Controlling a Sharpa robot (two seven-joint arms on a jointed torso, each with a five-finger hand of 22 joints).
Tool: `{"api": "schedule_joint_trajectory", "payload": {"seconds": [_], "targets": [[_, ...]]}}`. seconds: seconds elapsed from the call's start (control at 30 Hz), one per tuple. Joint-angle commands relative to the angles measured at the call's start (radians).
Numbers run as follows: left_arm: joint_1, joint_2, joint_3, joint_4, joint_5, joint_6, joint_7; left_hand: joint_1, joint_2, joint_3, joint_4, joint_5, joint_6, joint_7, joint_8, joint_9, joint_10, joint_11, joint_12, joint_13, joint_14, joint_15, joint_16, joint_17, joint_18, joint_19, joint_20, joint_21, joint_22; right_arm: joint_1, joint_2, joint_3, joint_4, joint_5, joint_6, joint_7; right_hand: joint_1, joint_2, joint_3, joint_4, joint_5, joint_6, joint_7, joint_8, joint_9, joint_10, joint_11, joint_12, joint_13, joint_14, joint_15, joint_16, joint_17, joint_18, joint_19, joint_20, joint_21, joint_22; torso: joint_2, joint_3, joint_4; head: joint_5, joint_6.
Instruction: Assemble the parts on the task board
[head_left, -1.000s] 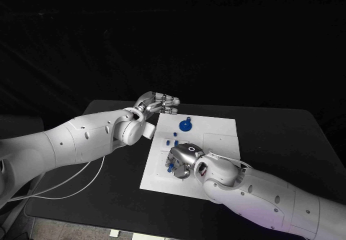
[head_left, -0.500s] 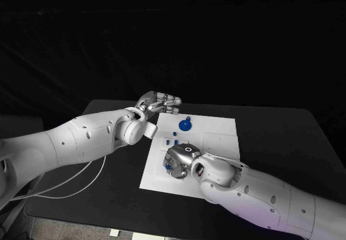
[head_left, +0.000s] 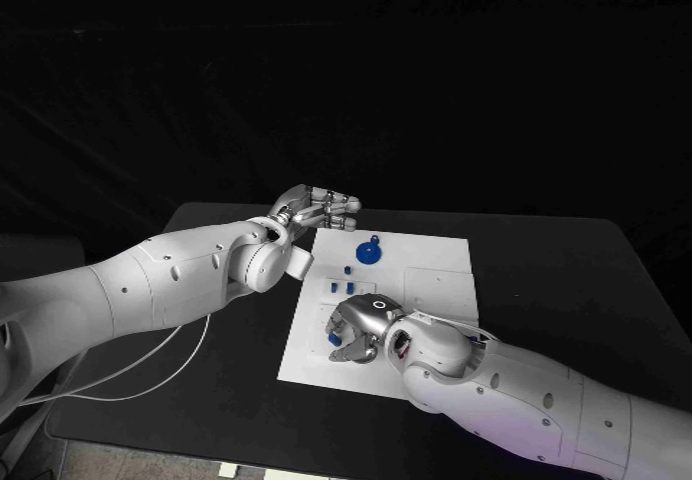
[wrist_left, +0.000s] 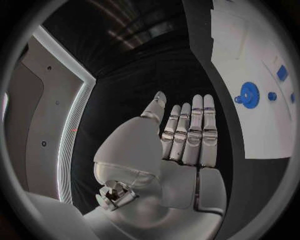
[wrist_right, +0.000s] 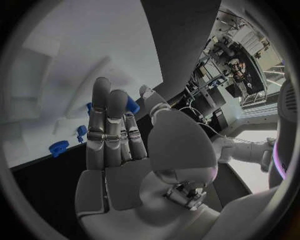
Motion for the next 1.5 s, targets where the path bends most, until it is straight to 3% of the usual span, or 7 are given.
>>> {"api": "schedule_joint_trajectory", "payload": {"seconds": [0.03, 0.2, 0.5, 0.83, 1.07, 1.23, 1.5], "targets": [[0.001, 0.001, 0.001, -0.002, 0.004, 0.015, 0.007, -0.012, 0.000, -0.003, 0.004, -0.002, -0.005, 0.000, 0.004, 0.001, -0.001, 0.002, 0.005, 0.000, -0.005, 0.000, 0.000, 0.000, -0.008, 0.000, 0.006, -0.004, -0.001, -0.001, -0.006, 0.000, 0.005, 0.030, -0.048, 0.029, 0.036, -0.012, -0.033, 0.040, 0.007, -0.025, 0.008, -0.005, -0.001, -0.031, 0.009, -0.001, -0.002, -0.010, 0.008, -0.007, -0.008, -0.010, 0.005, 0.008, -0.013, -0.014, 0.000, -0.0002, 0.0005, 0.000, -0.001], [0.001, -0.001, 0.001, -0.004, 0.005, 0.017, 0.005, -0.012, 0.000, -0.003, 0.004, -0.002, -0.005, 0.000, 0.004, 0.001, -0.001, 0.002, 0.005, 0.000, -0.005, 0.000, 0.000, 0.000, -0.008, 0.000, 0.006, -0.004, -0.001, 0.000, -0.023, 0.000, 0.017, 0.041, -0.071, 0.036, 0.079, -0.041, -0.055, 0.122, 0.015, -0.055, 0.015, -0.006, -0.002, -0.066, 0.021, 0.005, -0.003, -0.022, 0.020, -0.012, -0.025, 0.000, 0.009, 0.019, -0.035, -0.046, 0.000, -0.0004, 0.0022, 0.000, -0.003], [0.001, 0.000, 0.001, -0.016, 0.005, 0.020, 0.003, -0.013, -0.001, -0.004, 0.005, -0.002, -0.007, 0.000, 0.004, 0.001, -0.003, 0.003, 0.005, 0.000, -0.006, 0.001, 0.000, 0.000, -0.008, -0.001, 0.007, -0.004, -0.002, 0.002, -0.054, 0.022, 0.047, 0.110, -0.127, 0.078, 0.089, -0.040, -0.054, 0.134, 0.016, -0.066, 0.014, -0.007, -0.003, -0.061, 0.021, 0.006, -0.003, -0.021, 0.020, -0.008, -0.029, 0.003, 0.016, 0.018, -0.037, -0.056, -0.001, 0.0009, -0.0025, 0.002, 0.001], [0.001, -0.008, 0.001, -0.017, 0.007, 0.022, 0.004, -0.013, -0.001, -0.004, 0.005, -0.002, -0.007, 0.000, 0.004, 0.001, -0.003, 0.003, 0.005, 0.000, -0.006, 0.001, 0.000, 0.000, -0.008, -0.001, 0.007, -0.004, -0.002, 0.010, -0.195, 0.120, 0.142, 0.347, -0.104, 0.124, 0.024, 0.033, -0.019, 0.043, 0.005, -0.023, 0.017, -0.005, -0.001, 0.082, -0.005, 0.010, -0.002, -0.020, 0.004, 0.002, -0.019, -0.005, 0.010, 0.005, -0.021, -0.046, -0.002, -0.0013, -0.0040, -0.010, 0.010], [0.000, -0.027, 0.001, 0.001, 0.008, 0.023, 0.005, -0.010, -0.001, -0.005, 0.005, -0.002, -0.005, -0.001, 0.005, 0.001, -0.001, 0.002, 0.005, 0.000, -0.005, 0.001, 0.000, 0.001, -0.008, -0.001, 0.007, -0.004, -0.002, 0.019, -0.312, 0.189, 0.178, 0.554, -0.042, 0.093, -0.074, 0.094, -0.054, 0.120, -0.008, 0.014, -0.011, -0.004, 0.003, 0.268, -0.072, 0.160, 0.065, -0.002, -0.037, 0.012, 0.001, -0.036, 0.028, -0.033, -0.008, -0.036, -0.003, -0.0020, -0.0116, -0.021, 0.019], [-0.002, -0.039, 0.001, 0.014, 0.010, 0.025, 0.004, -0.011, -0.001, -0.005, 0.006, -0.002, -0.007, 0.000, 0.003, 0.001, -0.001, 0.002, 0.005, 0.000, -0.005, 0.000, 0.000, 0.001, -0.008, -0.001, 0.007, -0.004, -0.002, 0.020, -0.384, 0.212, 0.192, 0.612, 0.075, -0.013, -0.104, 0.132, -0.055, 0.108, -0.117, 0.048, -0.015, -0.005, 0.009, 0.098, -0.112, 0.775, 0.627, -0.013, -0.061, 0.127, 0.143, -0.071, 0.035, -0.061, 0.056, 0.014, -0.005, -0.0051, -0.0143, -0.022, 0.012], [-0.005, -0.057, 0.001, 0.028, 0.011, 0.035, 0.014, -0.024, -0.008, -0.014, 0.013, -0.005, -0.010, 0.001, 0.005, 0.001, -0.003, 0.003, 0.005, 0.000, -0.008, 0.002, -0.001, 0.001, -0.009, -0.002, 0.008, -0.005, -0.002, 0.020, -0.444, 0.222, 0.194, 0.586, 0.222, -0.238, -0.133, 0.148, 0.037, 0.108, -0.129, 0.090, -0.044, -0.005, 0.037, 0.202, -0.114, 0.993, 0.953, 0.000, -0.058, 0.211, 0.356, -0.058, 0.018, -0.061, 0.132, 0.111, -0.005, -0.0038, -0.0139, -0.024, 0.005]]}}
